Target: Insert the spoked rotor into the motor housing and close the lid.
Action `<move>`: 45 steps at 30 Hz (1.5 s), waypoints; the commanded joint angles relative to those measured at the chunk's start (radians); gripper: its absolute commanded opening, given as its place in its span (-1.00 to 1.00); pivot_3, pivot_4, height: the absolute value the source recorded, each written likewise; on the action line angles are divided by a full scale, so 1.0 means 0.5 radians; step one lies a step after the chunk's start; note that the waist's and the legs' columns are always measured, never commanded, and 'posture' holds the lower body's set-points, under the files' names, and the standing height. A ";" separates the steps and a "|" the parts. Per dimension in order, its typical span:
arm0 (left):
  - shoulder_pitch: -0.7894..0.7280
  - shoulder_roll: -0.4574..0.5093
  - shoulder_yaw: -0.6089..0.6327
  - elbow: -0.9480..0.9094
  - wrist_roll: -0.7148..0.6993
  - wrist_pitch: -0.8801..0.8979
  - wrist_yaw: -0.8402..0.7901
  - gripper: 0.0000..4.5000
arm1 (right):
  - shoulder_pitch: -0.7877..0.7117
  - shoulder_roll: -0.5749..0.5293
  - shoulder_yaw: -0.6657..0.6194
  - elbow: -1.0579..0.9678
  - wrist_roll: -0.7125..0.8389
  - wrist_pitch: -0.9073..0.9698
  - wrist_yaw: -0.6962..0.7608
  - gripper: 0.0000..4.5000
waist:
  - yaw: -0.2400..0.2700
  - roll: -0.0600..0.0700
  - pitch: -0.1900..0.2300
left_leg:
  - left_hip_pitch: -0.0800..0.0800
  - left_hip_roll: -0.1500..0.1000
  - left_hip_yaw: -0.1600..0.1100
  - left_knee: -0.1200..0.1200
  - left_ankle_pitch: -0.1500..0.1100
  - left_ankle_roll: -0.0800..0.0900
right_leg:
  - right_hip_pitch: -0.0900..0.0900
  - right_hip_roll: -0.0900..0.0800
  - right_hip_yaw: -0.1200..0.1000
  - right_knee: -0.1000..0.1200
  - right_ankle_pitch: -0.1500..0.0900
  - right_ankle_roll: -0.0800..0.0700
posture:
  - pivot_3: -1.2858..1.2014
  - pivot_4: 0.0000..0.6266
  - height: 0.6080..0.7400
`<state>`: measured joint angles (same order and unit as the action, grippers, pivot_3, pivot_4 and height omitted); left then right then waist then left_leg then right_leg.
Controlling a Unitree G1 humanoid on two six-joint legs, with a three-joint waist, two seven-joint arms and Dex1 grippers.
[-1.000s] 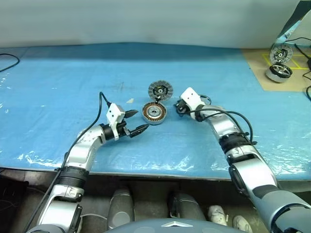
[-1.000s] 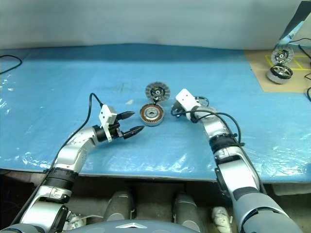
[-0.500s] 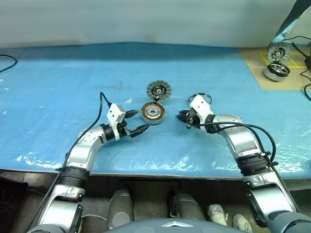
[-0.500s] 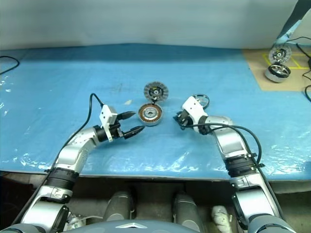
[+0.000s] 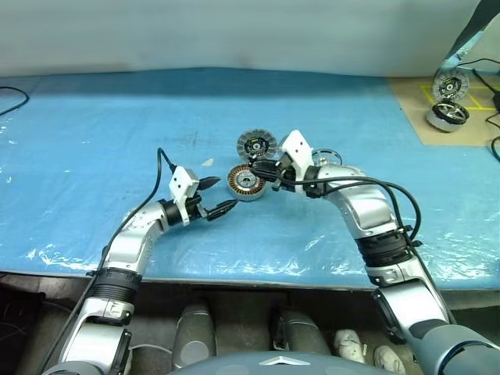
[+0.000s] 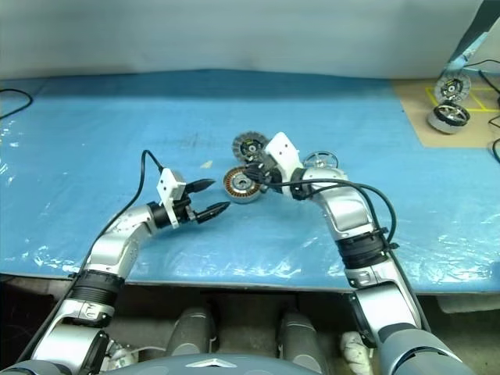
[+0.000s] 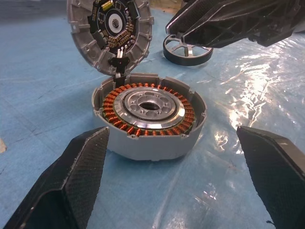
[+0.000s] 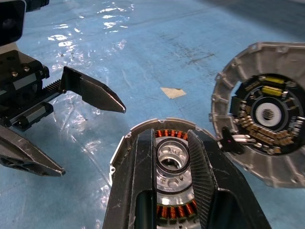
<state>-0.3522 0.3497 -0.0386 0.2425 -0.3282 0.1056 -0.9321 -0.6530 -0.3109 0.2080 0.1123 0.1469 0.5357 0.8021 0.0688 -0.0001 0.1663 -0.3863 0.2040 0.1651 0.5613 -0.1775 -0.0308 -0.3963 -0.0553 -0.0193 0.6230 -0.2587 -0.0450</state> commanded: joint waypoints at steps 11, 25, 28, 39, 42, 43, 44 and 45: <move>0.047 0.003 0.046 -0.120 -0.011 -0.032 0.061 1.00 | -0.212 0.185 0.139 0.621 -0.205 -0.444 -0.043 -0.69 | -0.002 0.000 0.000 | 0.000 0.001 0.000 0.001 0.000 0.000 | 0.000 0.000 -0.001 0.002 0.000 0.000 | 0.03 -0.52 1.00; 0.056 0.007 0.034 -0.126 -0.007 -0.027 0.057 1.00 | -0.260 0.160 0.098 0.737 -0.243 -0.544 -0.011 -0.69 | -0.002 0.000 0.000 | 0.001 0.001 0.000 0.003 0.000 0.000 | 0.001 0.000 -0.001 0.003 0.000 0.000 | 0.03 -0.52 1.00; 0.058 0.007 0.032 -0.119 -0.004 -0.029 0.055 1.00 | -0.261 0.158 0.088 0.720 -0.230 -0.529 0.002 -0.69 | -0.001 0.000 0.000 | 0.000 0.001 0.000 0.003 0.000 0.000 | 0.001 0.000 -0.001 0.003 0.000 0.000 | 0.03 -0.52 1.00; 0.058 0.004 0.028 -0.106 -0.003 -0.026 0.052 1.00 | -0.286 0.142 -0.034 0.551 -0.091 -0.357 0.109 -0.69 | -0.001 0.000 0.000 | 0.000 0.001 0.000 0.003 0.000 0.001 | 0.000 0.001 -0.001 0.003 0.000 0.000 | 0.03 -0.52 1.00; 0.059 0.005 0.027 -0.099 0.000 -0.030 0.051 1.00 | -0.274 0.134 -0.006 0.554 -0.118 -0.369 0.121 -0.69 | -0.001 0.000 0.000 | 0.000 0.001 0.000 0.003 0.000 0.001 | 0.000 0.001 -0.001 0.003 0.000 0.000 | 0.03 -0.52 1.00; 0.061 0.005 0.026 -0.099 0.000 -0.030 0.051 1.00 | -0.263 0.135 0.013 0.560 -0.137 -0.382 0.120 -0.69 | -0.001 0.000 0.000 | 0.000 0.001 0.000 0.003 0.000 0.001 | 0.000 0.001 -0.001 0.003 0.000 0.000 | 0.03 -0.52 1.00; 0.061 0.004 0.025 -0.100 0.000 -0.028 0.052 1.00 | -0.255 0.138 0.029 0.570 -0.154 -0.396 0.117 -0.69 | -0.001 0.000 0.000 | 0.000 0.001 0.000 0.003 0.000 0.001 | 0.000 0.000 -0.001 0.003 0.000 0.000 | 0.03 -0.52 1.00; 0.063 0.003 0.024 -0.101 0.000 -0.029 0.052 1.00 | -0.250 0.143 0.043 0.590 -0.170 -0.414 0.109 -0.69 | -0.001 0.000 0.000 | 0.000 0.001 0.000 0.003 0.000 0.001 | 0.000 0.001 -0.001 0.003 0.000 0.000 | 0.03 -0.52 1.00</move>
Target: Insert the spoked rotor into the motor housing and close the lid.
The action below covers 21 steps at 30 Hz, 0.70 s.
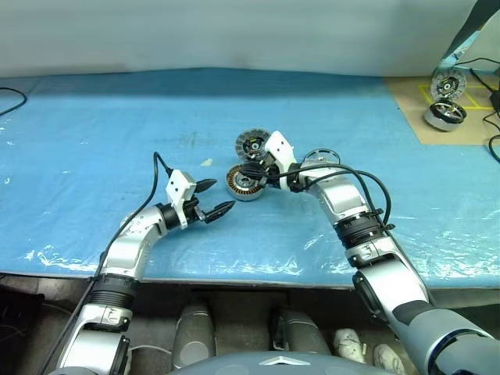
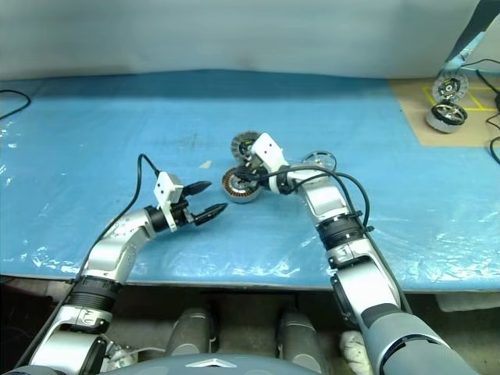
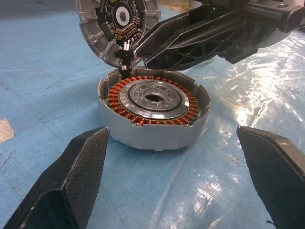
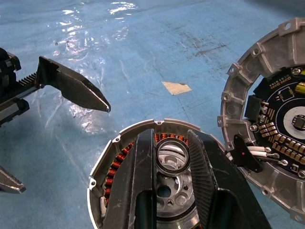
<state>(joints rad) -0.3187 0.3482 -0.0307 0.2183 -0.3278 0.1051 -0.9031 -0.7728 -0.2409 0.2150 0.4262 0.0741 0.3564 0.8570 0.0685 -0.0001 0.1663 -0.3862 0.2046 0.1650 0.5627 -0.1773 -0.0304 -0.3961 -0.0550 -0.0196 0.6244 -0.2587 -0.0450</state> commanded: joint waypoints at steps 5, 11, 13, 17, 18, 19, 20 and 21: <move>0.004 0.001 0.009 -0.045 0.002 -0.037 -0.002 1.00 | -0.015 0.022 0.056 0.014 -0.054 -0.091 -0.005 -0.69 | 0.000 0.000 0.000 | 0.000 0.000 0.000 0.000 0.000 0.000 | 0.000 0.000 0.000 0.000 0.000 0.000 | 0.03 -0.52 1.00; 0.010 0.001 0.011 -0.033 0.009 -0.050 -0.001 1.00 | -0.042 0.040 0.074 0.132 -0.109 -0.165 -0.038 -0.69 | 0.000 0.000 0.000 | 0.000 0.000 0.000 0.000 0.000 0.000 | 0.000 0.000 0.000 0.000 0.000 0.000 | 0.03 -0.52 1.00; 0.009 0.000 0.012 -0.032 0.009 -0.053 0.002 1.00 | -0.049 0.038 0.065 0.178 -0.119 -0.184 -0.045 -0.69 | 0.000 0.000 0.000 | 0.000 0.000 0.000 0.000 0.000 0.000 | 0.000 0.000 0.000 0.000 0.000 0.000 | 0.03 -0.52 1.00; 0.011 -0.001 0.011 -0.030 0.010 -0.059 0.004 1.00 | -0.036 0.029 0.074 0.200 -0.132 -0.207 -0.030 -0.69 | 0.000 0.000 0.000 | 0.000 0.000 0.000 0.000 0.000 0.000 | 0.000 0.000 0.000 0.000 0.000 0.000 | 0.03 -0.52 1.00; 0.011 -0.001 0.011 -0.030 0.010 -0.060 0.004 1.00 | -0.034 0.027 0.076 0.213 -0.139 -0.214 -0.036 -0.69 | 0.000 0.000 0.000 | 0.000 0.000 0.000 0.000 0.000 0.000 | 0.000 0.000 0.000 0.001 0.000 0.000 | 0.03 -0.52 1.00; 0.011 -0.002 0.010 -0.030 0.010 -0.061 0.004 1.00 | -0.034 0.027 0.076 0.224 -0.145 -0.219 -0.040 -0.69 | 0.000 0.000 0.000 | 0.000 0.000 0.000 0.001 0.000 0.000 | 0.000 0.000 0.000 0.001 0.000 0.000 | 0.03 -0.52 1.00; 0.010 -0.002 0.010 -0.029 0.011 -0.061 0.004 1.00 | -0.035 0.028 0.074 0.232 -0.149 -0.223 -0.042 -0.69 | 0.000 0.000 0.000 | 0.000 0.000 0.000 0.001 0.000 0.000 | 0.000 0.000 0.000 0.001 0.000 0.000 | 0.03 -0.52 1.00; 0.010 -0.004 0.009 -0.031 0.011 -0.061 0.005 1.00 | -0.036 0.030 0.071 0.239 -0.151 -0.223 -0.043 -0.69 | 0.000 0.000 0.000 | 0.000 0.000 0.000 0.001 0.000 0.000 | 0.000 0.000 0.000 0.001 0.000 0.000 | 0.03 -0.52 1.00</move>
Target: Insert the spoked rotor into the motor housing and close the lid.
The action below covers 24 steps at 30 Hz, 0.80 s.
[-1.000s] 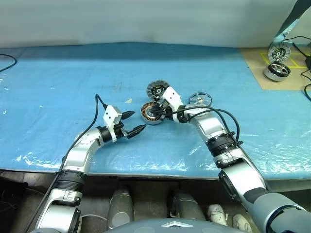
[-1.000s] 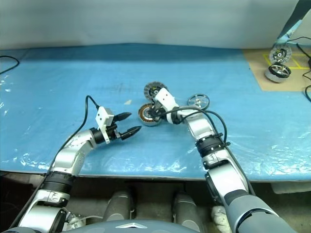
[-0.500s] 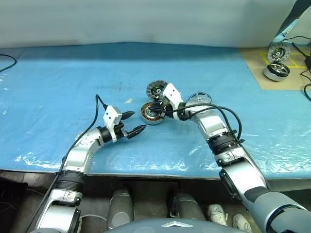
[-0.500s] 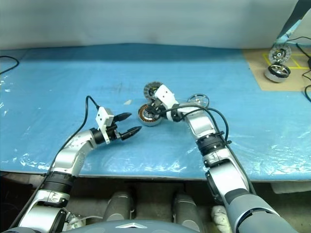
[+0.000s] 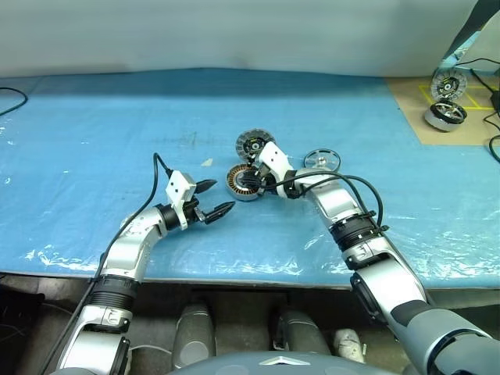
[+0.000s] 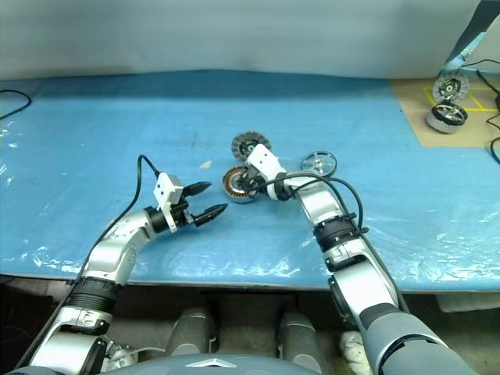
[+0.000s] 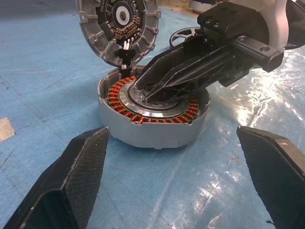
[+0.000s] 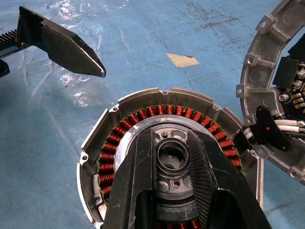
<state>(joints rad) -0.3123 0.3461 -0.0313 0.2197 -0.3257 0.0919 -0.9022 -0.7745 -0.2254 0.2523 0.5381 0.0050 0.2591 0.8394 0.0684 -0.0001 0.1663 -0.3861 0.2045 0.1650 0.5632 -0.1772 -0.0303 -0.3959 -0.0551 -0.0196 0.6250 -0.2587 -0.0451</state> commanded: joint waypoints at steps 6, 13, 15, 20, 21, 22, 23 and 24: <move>-0.012 -0.002 0.006 -0.031 0.010 -0.035 0.005 1.00 | -0.007 0.014 0.028 -0.003 -0.032 -0.022 0.008 -0.69 | 0.000 0.000 0.000 | 0.000 0.000 0.000 0.001 0.000 0.000 | 0.000 0.000 0.000 0.001 -0.001 -0.001 | 0.03 -0.52 1.00; -0.023 -0.001 0.007 -0.037 0.010 -0.026 0.011 1.00 | -0.008 0.014 0.020 0.047 -0.043 -0.021 -0.011 0.00 | -0.001 0.000 0.000 | 0.002 0.000 0.000 0.001 0.000 0.000 | 0.001 0.000 0.000 0.001 -0.001 -0.001 | 0.03 -0.52 1.00; -0.023 0.002 0.009 -0.041 0.009 -0.022 0.012 1.00 | -0.003 0.012 -0.010 0.001 0.003 0.016 0.019 0.00 | -0.001 0.000 0.000 | 0.002 0.000 0.000 0.001 0.000 0.000 | 0.002 0.000 0.000 0.001 -0.001 -0.002 | 0.03 -0.52 1.00; -0.014 0.005 0.009 -0.024 0.011 -0.034 0.005 1.00 | -0.013 0.023 -0.108 -0.100 0.119 0.107 0.061 0.00 | 0.000 0.000 0.000 | 0.001 0.000 0.000 0.001 0.000 0.001 | 0.001 0.000 0.000 0.001 0.000 -0.001 | 0.03 -0.52 1.00; -0.014 0.005 0.009 -0.022 0.011 -0.035 0.003 1.00 | -0.017 0.028 -0.132 -0.124 0.148 0.121 0.064 0.00 | 0.000 0.000 0.000 | 0.001 0.000 0.000 0.001 0.001 0.001 | 0.001 0.000 0.000 0.001 0.000 -0.001 | 0.03 -0.52 1.00; -0.014 0.005 0.008 -0.019 0.012 -0.036 0.002 1.00 | -0.021 0.030 -0.154 -0.149 0.172 0.129 0.063 0.00 | 0.000 0.000 0.000 | 0.001 0.000 0.000 0.001 0.001 0.001 | 0.001 0.000 0.000 0.001 0.000 -0.001 | 0.03 -0.52 1.00; -0.015 0.006 0.008 -0.014 0.012 -0.038 -0.001 1.00 | -0.024 0.032 -0.172 -0.175 0.196 0.139 0.069 0.00 | 0.000 0.000 0.000 | 0.000 0.000 0.000 0.001 0.001 0.002 | 0.000 0.000 0.000 0.001 0.000 -0.001 | 0.03 -0.52 1.00; -0.016 0.006 0.008 -0.009 0.013 -0.040 -0.003 1.00 | -0.026 0.034 -0.187 -0.196 0.214 0.147 0.070 0.00 | 0.000 0.000 0.000 | 0.000 0.001 0.000 0.001 0.001 0.002 | 0.000 0.000 0.000 0.001 0.000 -0.001 | 0.03 -0.52 1.00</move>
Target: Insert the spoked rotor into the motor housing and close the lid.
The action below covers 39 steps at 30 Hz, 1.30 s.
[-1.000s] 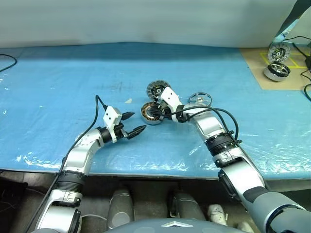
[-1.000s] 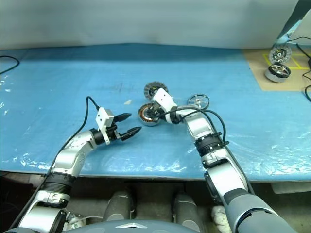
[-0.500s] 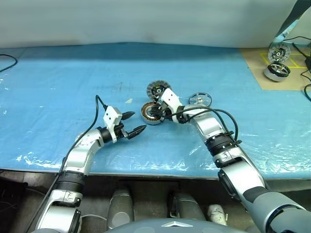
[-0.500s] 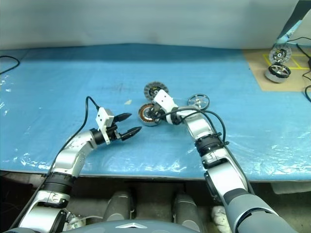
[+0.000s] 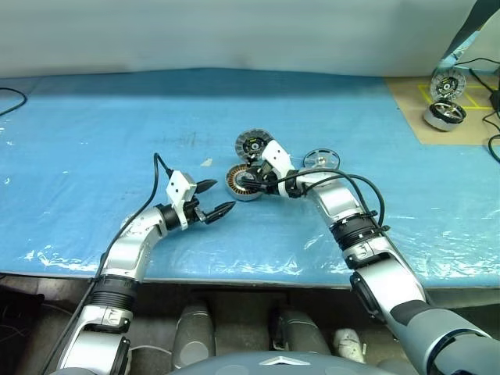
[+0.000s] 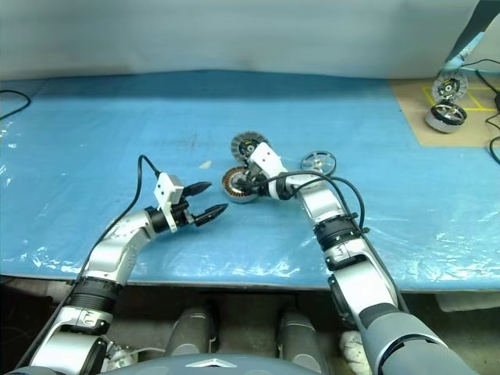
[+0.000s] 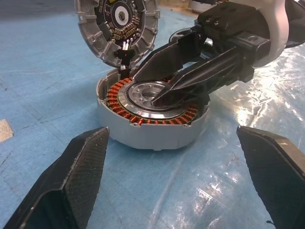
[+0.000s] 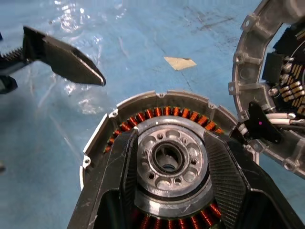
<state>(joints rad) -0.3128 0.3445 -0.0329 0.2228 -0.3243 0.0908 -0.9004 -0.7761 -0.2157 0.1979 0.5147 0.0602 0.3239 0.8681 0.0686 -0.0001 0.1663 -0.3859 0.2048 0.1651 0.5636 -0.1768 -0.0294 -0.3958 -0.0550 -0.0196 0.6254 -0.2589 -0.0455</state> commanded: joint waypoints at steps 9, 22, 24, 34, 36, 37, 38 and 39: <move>-0.022 0.000 0.002 -0.004 0.013 -0.041 -0.007 1.00 | -0.018 0.022 -0.070 -0.131 0.078 -0.046 -0.078 -0.41 | 0.000 0.000 0.000 | 0.000 0.000 0.000 0.000 0.000 -0.001 | 0.000 0.000 0.000 0.000 0.000 0.000 | 0.03 -0.52 1.00; -0.013 -0.007 -0.003 -0.019 0.015 -0.035 0.003 1.00 | 0.037 0.021 0.066 -0.036 -0.018 -0.029 -0.077 -0.98 | 0.000 0.000 0.000 | 0.000 0.000 0.000 -0.001 -0.001 -0.002 | 0.000 0.000 0.000 0.000 0.000 0.000 | 0.03 -0.52 1.00; -0.015 -0.008 -0.004 -0.012 0.018 -0.041 0.001 1.00 | 0.033 0.026 0.081 0.044 -0.064 -0.061 -0.120 -0.98 | -0.001 0.000 0.000 | 0.000 0.000 0.000 -0.001 -0.001 -0.002 | 0.000 0.000 0.000 0.000 0.000 0.001 | 0.03 -0.52 1.00; -0.029 -0.012 0.005 0.023 0.031 -0.058 -0.011 1.00 | 0.165 -0.094 0.442 0.170 -0.445 -0.285 -0.106 -0.98 | -0.001 0.000 -0.001 | 0.020 0.000 0.000 -0.001 -0.002 -0.003 | 0.019 -0.001 0.000 -0.003 -0.004 -0.006 | 0.03 -0.52 1.00; -0.043 -0.008 0.009 0.017 0.028 -0.047 -0.011 1.00 | 0.186 -0.122 0.572 0.231 -0.608 -0.366 -0.165 -0.98 | -0.002 -0.001 -0.005 | 0.030 0.000 0.001 -0.003 -0.002 -0.003 | 0.026 -0.001 0.002 -0.004 -0.005 -0.007 | 0.03 -0.52 1.00; -0.048 -0.007 0.010 0.017 0.027 -0.044 -0.011 1.00 | 0.190 -0.126 0.602 0.252 -0.654 -0.392 -0.185 -0.98 | -0.002 0.000 -0.008 | 0.035 0.000 0.002 -0.004 -0.002 -0.003 | 0.031 -0.001 0.002 -0.004 -0.005 -0.007 | 0.03 -0.52 1.00; -0.055 -0.007 0.011 0.018 0.027 -0.041 -0.011 1.00 | 0.191 -0.116 0.606 0.276 -0.669 -0.397 -0.202 -0.98 | -0.002 0.000 -0.010 | 0.043 0.000 0.002 -0.005 -0.002 -0.003 | 0.039 -0.001 0.003 -0.006 -0.006 -0.007 | 0.03 -0.52 1.00; -0.061 -0.007 0.010 0.019 0.027 -0.039 -0.010 1.00 | 0.191 -0.091 0.572 0.291 -0.639 -0.368 -0.201 -0.98 | -0.002 0.000 -0.010 | 0.049 0.000 0.002 -0.006 -0.003 -0.003 | 0.045 -0.001 0.003 -0.008 -0.007 -0.008 | 0.03 -0.52 1.00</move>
<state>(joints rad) -0.3237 0.3382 -0.0353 0.2528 -0.3075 0.0825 -0.9025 -0.7541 -0.2603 0.4063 0.5348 -0.1949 0.0853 0.7553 0.0678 0.0001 0.1614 -0.3585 0.2049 0.1660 0.5599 -0.1783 -0.0305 -0.3703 -0.0558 -0.0176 0.6205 -0.2629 -0.0492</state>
